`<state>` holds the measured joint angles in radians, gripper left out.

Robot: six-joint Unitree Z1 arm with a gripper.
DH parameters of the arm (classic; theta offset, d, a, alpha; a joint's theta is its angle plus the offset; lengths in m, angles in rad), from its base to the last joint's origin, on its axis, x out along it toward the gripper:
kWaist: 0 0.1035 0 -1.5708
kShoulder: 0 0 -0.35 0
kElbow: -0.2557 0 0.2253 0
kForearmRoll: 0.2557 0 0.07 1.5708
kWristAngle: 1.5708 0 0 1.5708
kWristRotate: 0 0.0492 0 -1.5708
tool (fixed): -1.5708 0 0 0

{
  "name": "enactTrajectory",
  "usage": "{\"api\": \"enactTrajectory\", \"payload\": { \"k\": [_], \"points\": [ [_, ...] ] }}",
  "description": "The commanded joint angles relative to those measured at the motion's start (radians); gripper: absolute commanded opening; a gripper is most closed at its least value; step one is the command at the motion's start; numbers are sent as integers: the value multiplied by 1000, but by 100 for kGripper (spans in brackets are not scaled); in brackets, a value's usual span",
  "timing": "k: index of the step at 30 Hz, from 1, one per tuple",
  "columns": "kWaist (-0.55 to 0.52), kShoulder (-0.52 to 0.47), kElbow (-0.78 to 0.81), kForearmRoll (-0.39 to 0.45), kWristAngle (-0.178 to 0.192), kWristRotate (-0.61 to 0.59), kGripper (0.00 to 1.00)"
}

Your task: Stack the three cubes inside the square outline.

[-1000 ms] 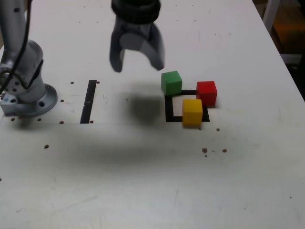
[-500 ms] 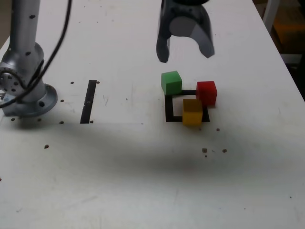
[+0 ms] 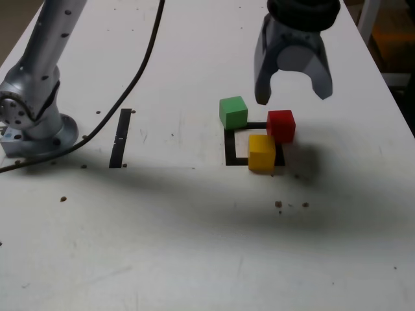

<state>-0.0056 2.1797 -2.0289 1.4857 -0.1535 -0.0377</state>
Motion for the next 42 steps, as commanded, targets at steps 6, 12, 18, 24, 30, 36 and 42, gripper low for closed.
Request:
{"api": "enactTrajectory", "payload": {
  "k": [6,12,18,24,30,36,42],
  "points": [
    [7,49,-10,-1,-13,-1,78],
    [15,71,-8,-1,-15,-1,78],
    [23,92,-4,-1,-16,-1,78],
    [30,113,-10,-1,-17,-1,78],
    [42,145,-23,-2,-17,2,78],
    [50,172,-42,-2,-18,7,78],
    [55,192,-52,-4,-22,10,78]
  ]
}}
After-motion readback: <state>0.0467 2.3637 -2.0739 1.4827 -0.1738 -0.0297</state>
